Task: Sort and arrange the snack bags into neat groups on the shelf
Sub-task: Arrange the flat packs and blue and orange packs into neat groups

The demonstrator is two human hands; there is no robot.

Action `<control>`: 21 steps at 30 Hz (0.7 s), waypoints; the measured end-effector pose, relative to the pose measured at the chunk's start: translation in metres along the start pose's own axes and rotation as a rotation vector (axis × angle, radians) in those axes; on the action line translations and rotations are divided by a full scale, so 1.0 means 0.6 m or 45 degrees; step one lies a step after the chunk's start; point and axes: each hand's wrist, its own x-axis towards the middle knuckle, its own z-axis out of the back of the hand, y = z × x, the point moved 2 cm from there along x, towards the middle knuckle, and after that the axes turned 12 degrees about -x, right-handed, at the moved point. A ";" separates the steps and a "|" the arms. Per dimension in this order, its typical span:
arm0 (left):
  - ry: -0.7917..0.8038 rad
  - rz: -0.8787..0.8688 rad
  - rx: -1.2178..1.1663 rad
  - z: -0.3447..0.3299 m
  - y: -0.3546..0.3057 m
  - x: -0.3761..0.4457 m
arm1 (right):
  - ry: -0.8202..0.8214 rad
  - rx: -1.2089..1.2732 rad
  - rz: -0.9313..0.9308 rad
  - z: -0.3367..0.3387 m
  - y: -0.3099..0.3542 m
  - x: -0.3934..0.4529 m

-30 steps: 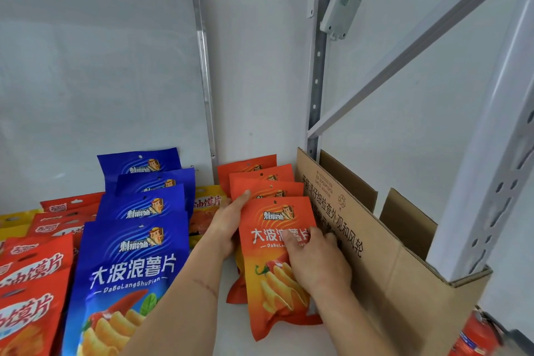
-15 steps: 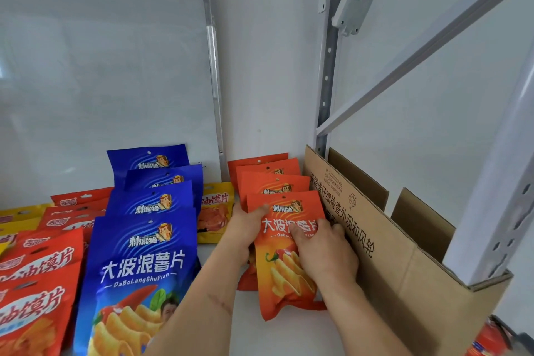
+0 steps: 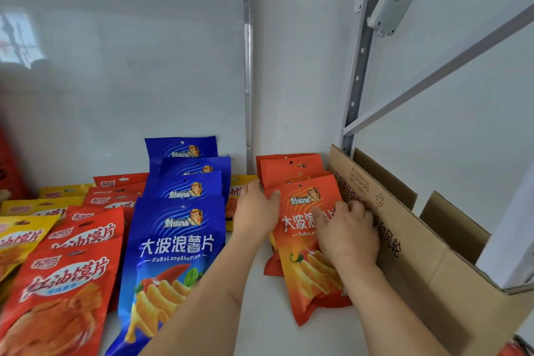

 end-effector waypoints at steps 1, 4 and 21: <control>-0.033 -0.076 0.064 0.014 -0.008 -0.005 | -0.057 -0.016 0.024 0.005 0.008 0.000; -0.125 -0.212 0.296 0.055 -0.022 -0.019 | -0.194 0.084 0.146 0.014 0.046 -0.006; -0.262 -0.609 0.935 0.203 0.019 -0.012 | 0.690 0.376 0.293 -0.048 0.274 -0.011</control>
